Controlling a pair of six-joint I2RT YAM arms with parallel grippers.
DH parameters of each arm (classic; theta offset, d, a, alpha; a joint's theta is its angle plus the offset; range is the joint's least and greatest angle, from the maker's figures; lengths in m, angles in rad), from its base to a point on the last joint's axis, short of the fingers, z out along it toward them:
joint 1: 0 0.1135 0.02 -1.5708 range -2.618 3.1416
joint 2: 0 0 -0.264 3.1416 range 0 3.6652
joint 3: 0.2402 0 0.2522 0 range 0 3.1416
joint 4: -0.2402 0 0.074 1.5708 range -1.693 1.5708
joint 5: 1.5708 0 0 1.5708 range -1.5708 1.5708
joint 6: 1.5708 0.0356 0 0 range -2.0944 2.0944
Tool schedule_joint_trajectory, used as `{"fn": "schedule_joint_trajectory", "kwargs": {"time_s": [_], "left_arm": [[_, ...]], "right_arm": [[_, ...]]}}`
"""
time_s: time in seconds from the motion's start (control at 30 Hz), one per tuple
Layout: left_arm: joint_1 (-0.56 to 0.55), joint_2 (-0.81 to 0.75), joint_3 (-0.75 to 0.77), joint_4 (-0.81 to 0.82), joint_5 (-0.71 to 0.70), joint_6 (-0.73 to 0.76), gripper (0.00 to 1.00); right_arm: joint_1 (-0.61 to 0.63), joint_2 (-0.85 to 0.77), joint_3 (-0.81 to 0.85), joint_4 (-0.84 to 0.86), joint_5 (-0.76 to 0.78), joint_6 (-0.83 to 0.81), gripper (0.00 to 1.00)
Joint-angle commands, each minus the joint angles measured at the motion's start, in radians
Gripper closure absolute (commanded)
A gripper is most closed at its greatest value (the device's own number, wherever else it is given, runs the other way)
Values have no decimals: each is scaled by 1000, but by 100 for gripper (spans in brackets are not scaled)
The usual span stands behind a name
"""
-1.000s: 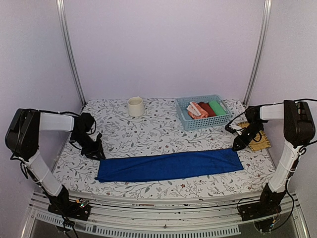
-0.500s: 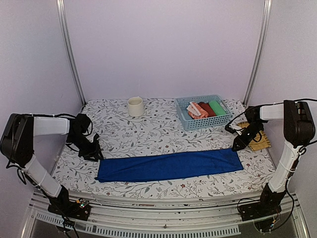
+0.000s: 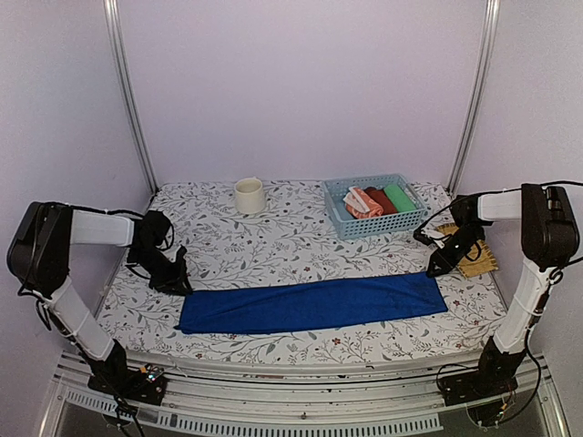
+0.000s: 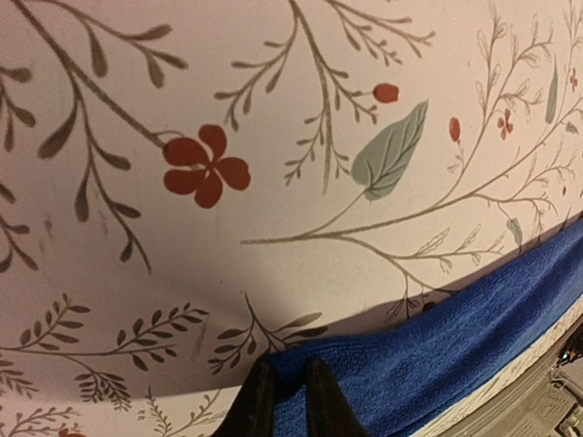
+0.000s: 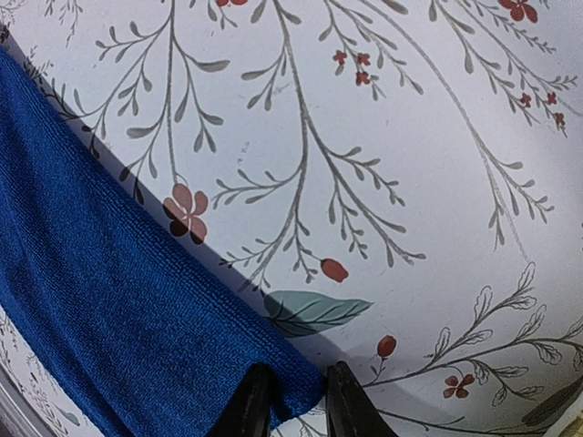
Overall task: Roll the towels
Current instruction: Pick up the towel from the center of the board.
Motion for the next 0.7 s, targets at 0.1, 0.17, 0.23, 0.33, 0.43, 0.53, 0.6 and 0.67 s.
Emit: {"fn": "schedule_joint_trajectory", "kwargs": {"time_s": [0.1, 0.17, 0.23, 0.33, 0.43, 0.53, 0.6, 0.67], "left_arm": [[4, 15, 19, 53, -58, 17, 100], [5, -35, 23, 81, -75, 15, 100], [6, -107, 26, 98, -104, 8, 100], [8, -227, 20, 127, -156, 8, 100], [18, -306, -12, 168, -172, 8, 100], [30, -287, -25, 168, -172, 8, 100], [36, -246, -21, 162, -176, 8, 100], [38, -199, -6, 169, -177, 2, 100]], "right_arm": [[5, 39, 11, -13, -17, 18, 95], [4, 21, 34, -1, -23, 41, 97], [3, -19, 36, 10, -41, 55, 98], [-4, -96, 36, 26, -58, 65, 97], [-5, -145, 36, 49, -61, 69, 98], [-5, -120, 36, 56, -58, 74, 98], [-4, -83, 68, 67, -59, 84, 98], [-5, -41, 92, 86, -61, 99, 98]]}}
